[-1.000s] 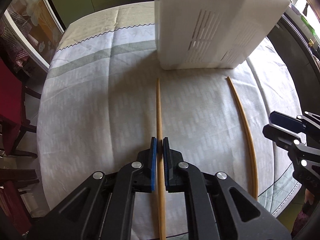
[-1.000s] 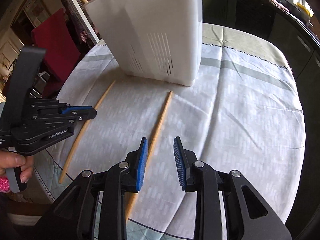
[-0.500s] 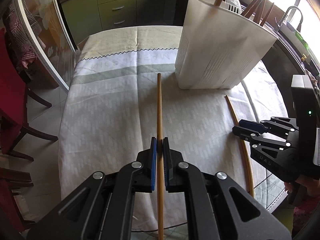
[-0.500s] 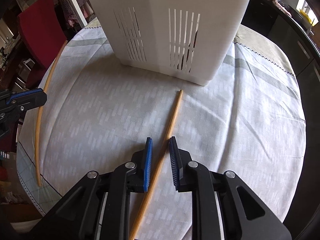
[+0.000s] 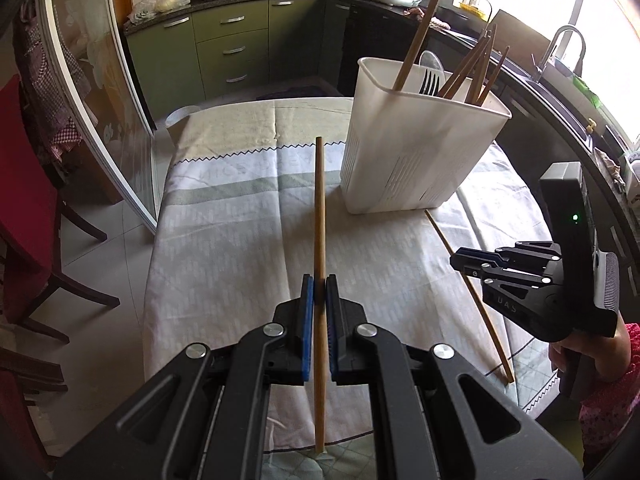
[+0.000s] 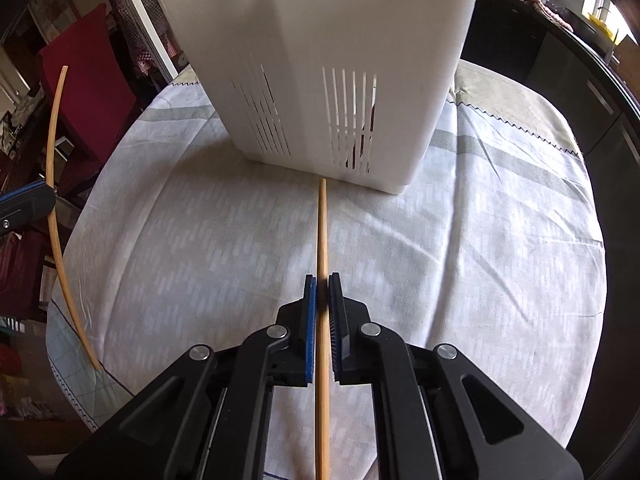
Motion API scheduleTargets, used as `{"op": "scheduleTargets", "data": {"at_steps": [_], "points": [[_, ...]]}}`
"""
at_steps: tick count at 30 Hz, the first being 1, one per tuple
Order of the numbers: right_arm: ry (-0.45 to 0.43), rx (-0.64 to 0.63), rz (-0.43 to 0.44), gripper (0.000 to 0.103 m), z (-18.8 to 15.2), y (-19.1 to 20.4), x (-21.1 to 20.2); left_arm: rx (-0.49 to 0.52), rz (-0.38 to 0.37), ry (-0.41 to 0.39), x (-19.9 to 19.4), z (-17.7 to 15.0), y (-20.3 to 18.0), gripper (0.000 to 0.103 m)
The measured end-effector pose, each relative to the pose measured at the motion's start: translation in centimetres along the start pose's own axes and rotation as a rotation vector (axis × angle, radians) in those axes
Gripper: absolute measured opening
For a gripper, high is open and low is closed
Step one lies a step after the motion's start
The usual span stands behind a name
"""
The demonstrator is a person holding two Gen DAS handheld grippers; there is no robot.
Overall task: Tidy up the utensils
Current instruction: 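Lift both chopsticks upright with the left and right grippers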
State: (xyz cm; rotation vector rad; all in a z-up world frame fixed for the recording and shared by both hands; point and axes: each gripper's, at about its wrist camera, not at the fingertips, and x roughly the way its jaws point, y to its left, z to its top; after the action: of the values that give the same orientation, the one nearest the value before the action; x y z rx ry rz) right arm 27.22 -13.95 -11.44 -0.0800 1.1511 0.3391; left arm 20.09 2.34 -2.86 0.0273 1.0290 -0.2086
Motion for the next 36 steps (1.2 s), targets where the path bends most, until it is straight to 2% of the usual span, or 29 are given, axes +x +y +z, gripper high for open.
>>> {"op": "scheduleTargets", "data": {"at_steps": [9, 17, 24, 36], "points": [[-0.209, 0.025, 0.061, 0.007, -0.1, -0.9, -8.0, 0.01, -0.012, -0.058, -2.8, 0.3, -0.5, 0.006], [-0.357, 0.035, 0.049, 0.007, -1.9, -2.5, -14.9, 0.024, -0.016, -0.085, -4.1, 0.4, -1.2, 0.006], [-0.407, 0.027, 0.032, 0.007, -4.6, -3.5, -17.2, 0.044, -0.02, -0.099, -4.7, 0.2, -2.1, 0.006], [-0.42, -0.005, 0.051, 0.007, -6.8, -2.6, -18.4, 0.078, -0.023, -0.116, -5.5, -0.4, -3.4, 0.006]]}}
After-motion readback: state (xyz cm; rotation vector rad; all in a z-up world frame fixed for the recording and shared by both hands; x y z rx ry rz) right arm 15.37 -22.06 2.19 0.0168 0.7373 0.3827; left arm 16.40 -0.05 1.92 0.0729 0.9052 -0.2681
